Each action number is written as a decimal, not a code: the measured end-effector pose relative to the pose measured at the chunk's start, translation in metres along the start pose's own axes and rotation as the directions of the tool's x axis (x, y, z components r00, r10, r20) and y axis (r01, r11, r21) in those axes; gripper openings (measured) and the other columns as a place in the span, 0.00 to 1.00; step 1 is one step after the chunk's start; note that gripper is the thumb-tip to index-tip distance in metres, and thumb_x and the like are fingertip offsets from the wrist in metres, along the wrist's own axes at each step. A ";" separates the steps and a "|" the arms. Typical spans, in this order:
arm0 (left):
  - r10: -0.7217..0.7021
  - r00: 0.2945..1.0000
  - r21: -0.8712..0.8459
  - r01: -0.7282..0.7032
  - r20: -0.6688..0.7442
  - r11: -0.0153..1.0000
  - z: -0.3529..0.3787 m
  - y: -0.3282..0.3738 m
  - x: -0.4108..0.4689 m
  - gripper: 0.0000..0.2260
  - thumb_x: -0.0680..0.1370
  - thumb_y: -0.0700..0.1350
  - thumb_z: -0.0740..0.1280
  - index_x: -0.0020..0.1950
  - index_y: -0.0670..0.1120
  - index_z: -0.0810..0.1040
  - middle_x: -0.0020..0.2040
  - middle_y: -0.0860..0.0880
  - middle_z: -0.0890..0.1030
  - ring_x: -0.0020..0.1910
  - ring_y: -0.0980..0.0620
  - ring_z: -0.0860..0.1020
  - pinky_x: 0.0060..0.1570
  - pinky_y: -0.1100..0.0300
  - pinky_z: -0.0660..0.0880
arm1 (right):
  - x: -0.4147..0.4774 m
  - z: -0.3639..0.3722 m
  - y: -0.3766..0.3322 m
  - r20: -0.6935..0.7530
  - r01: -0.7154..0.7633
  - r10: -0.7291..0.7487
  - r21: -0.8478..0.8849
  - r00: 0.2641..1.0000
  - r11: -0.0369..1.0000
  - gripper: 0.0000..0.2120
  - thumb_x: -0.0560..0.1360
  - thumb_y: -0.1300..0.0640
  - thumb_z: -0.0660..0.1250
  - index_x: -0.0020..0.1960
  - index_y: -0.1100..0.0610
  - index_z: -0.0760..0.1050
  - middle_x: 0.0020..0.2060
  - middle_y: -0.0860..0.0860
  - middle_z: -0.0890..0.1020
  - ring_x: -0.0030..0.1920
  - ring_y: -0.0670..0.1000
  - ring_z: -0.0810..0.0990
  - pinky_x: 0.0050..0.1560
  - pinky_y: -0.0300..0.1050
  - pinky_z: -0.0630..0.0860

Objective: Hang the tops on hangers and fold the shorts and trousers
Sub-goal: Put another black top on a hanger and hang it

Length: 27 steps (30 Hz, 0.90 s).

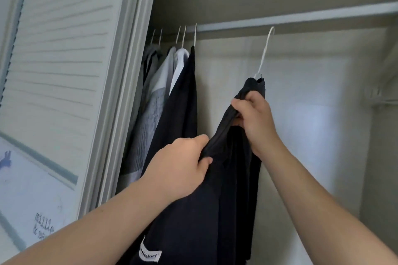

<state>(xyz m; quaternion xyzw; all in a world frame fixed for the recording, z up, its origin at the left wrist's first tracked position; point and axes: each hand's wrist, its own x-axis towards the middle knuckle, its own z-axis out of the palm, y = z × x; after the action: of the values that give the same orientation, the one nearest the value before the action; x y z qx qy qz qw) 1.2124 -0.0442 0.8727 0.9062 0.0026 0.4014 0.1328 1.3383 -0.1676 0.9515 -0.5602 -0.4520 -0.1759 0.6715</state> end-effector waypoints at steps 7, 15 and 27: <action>0.079 0.992 0.189 -0.059 -0.100 0.980 -0.025 0.010 0.098 0.09 0.82 0.54 0.61 0.45 0.52 0.66 0.39 0.53 0.74 0.39 0.49 0.77 0.42 0.52 0.77 | 0.123 -0.022 -0.014 -0.026 0.052 -0.055 -0.103 0.998 0.993 0.13 0.75 0.59 0.66 0.36 0.54 0.64 0.29 0.47 0.72 0.33 0.51 0.75 0.43 0.53 0.78; 0.096 0.984 0.230 -0.059 -0.153 0.971 -0.041 0.012 0.154 0.05 0.82 0.52 0.61 0.53 0.52 0.70 0.46 0.51 0.78 0.45 0.43 0.79 0.44 0.50 0.77 | 0.189 -0.034 -0.026 -0.066 -0.155 0.152 -0.048 0.986 0.987 0.05 0.78 0.61 0.63 0.44 0.58 0.69 0.33 0.51 0.76 0.33 0.50 0.77 0.44 0.47 0.79; 0.102 0.993 0.329 -0.075 -0.064 0.941 -0.025 -0.015 0.142 0.06 0.80 0.49 0.62 0.55 0.52 0.66 0.45 0.52 0.77 0.43 0.46 0.78 0.40 0.54 0.72 | 0.177 -0.010 -0.023 -0.042 -0.188 0.197 -0.545 0.979 0.817 0.20 0.71 0.53 0.70 0.57 0.61 0.66 0.46 0.55 0.79 0.39 0.54 0.84 0.28 0.46 0.80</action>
<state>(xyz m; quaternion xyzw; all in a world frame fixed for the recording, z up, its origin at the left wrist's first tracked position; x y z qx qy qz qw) 1.2917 -0.0074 0.9885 0.8980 0.0336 0.4372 -0.0370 1.4192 -0.1362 1.1077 -0.7724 -0.3296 -0.2239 0.4946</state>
